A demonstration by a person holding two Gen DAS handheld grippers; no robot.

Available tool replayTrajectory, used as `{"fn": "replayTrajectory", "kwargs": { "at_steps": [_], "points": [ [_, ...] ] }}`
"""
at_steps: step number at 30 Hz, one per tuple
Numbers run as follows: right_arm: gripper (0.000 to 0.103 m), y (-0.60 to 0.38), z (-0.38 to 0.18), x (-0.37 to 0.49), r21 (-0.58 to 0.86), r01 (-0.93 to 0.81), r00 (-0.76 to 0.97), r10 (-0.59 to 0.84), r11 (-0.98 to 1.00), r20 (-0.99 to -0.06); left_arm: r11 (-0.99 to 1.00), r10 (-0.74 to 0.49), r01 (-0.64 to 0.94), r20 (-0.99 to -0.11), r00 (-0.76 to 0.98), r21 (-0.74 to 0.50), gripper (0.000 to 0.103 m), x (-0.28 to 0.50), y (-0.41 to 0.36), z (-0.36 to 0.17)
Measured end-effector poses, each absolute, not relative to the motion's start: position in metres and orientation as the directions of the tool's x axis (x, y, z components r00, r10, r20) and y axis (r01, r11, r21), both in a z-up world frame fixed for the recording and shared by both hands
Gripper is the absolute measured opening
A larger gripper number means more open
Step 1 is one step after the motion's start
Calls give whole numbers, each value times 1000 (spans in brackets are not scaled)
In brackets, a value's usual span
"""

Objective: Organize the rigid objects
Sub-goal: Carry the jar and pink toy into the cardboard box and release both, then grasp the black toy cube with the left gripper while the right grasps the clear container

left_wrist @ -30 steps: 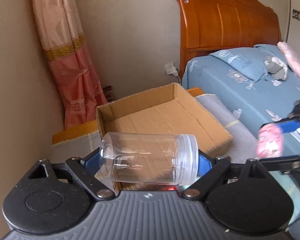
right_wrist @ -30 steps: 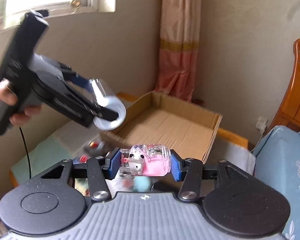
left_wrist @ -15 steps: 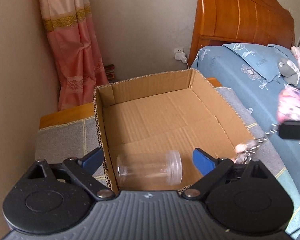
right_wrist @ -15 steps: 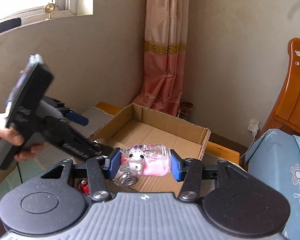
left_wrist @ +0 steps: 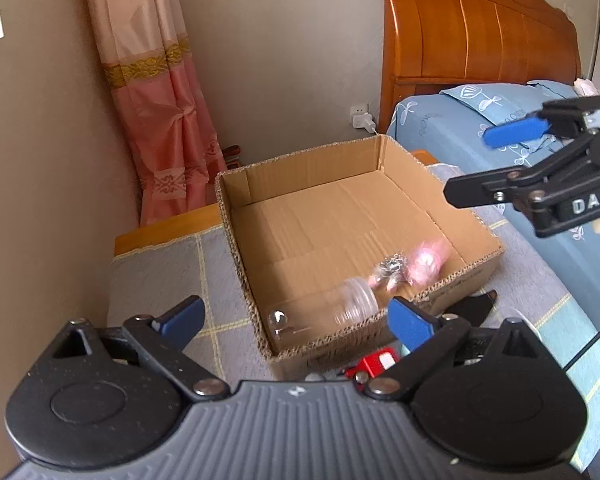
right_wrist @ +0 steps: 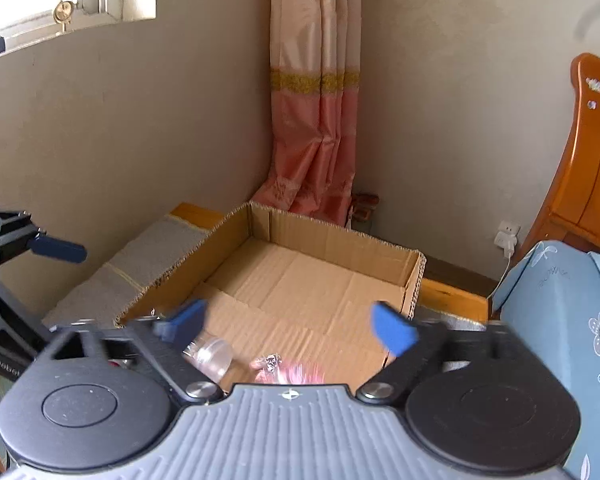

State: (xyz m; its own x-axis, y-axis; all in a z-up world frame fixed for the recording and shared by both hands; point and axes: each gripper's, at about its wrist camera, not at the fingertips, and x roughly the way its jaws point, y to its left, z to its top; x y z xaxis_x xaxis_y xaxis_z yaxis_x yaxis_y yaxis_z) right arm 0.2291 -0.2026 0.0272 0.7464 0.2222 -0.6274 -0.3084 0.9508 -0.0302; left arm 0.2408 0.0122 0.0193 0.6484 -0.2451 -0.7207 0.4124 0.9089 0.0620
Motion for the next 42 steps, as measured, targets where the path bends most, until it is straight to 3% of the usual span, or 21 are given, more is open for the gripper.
{"fn": "replayTrajectory", "kwargs": {
  "at_steps": [9, 19, 31, 42],
  "points": [
    [103, -193, 24, 191, -59, -290, 740, 185, 955, -647, 903, -251, 423, -705, 664, 77, 98, 211, 14, 22],
    [103, -215, -20, 136, 31, -133, 728, 119, 991, -675, 936, -240, 350, -671, 701, 31, 102, 164, 27, 5],
    [103, -208, -104, 104, -43, -30, 650, -13, 999, -760, 971, -174, 237, -723, 669, -14, 102, 141, 40, -50],
    [103, -206, -131, 127, -35, -15, 637, -18, 999, -770, 981, -116, 192, -773, 624, 8, 102, 138, 43, -90]
  ]
}}
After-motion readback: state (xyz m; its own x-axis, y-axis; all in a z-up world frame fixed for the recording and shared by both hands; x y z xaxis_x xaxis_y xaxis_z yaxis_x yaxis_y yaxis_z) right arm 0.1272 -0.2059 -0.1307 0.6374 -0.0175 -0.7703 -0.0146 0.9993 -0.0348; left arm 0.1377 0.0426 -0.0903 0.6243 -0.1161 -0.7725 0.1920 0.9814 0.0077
